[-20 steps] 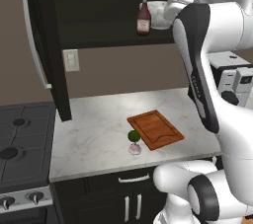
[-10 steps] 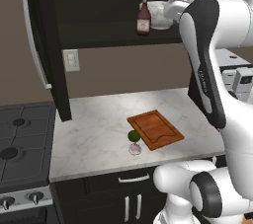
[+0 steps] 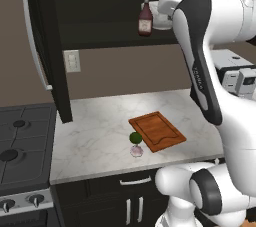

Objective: Open the cabinet. Place the bowl and condiment on the counter. Then place the lime and garlic on the cutting board.

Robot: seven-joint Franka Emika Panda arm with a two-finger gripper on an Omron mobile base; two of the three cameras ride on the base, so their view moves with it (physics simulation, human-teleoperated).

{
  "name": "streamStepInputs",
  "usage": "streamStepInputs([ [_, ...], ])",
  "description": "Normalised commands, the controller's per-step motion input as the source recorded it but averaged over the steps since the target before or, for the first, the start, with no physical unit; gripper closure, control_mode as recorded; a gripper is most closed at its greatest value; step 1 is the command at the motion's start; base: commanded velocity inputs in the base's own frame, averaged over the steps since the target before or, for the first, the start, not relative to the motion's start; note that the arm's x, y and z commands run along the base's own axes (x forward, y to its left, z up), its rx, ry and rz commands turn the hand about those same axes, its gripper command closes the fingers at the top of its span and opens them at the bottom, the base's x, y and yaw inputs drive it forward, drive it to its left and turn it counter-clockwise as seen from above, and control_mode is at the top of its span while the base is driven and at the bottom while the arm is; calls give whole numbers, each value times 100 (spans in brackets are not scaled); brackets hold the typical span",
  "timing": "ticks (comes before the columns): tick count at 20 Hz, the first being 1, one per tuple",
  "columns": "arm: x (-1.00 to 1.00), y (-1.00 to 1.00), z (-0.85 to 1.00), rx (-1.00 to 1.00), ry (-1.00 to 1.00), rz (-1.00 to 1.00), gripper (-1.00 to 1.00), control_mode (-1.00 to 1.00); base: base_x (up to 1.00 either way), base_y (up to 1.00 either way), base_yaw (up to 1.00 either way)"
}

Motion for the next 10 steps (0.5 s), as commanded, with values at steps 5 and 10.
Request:
streamStepInputs([
  [5,5,-6,0,-4,-1,0,-100,-100,0,0,0],
  [10,5,-7,0,-7,-2,0,-100,-100,0,0,0],
])
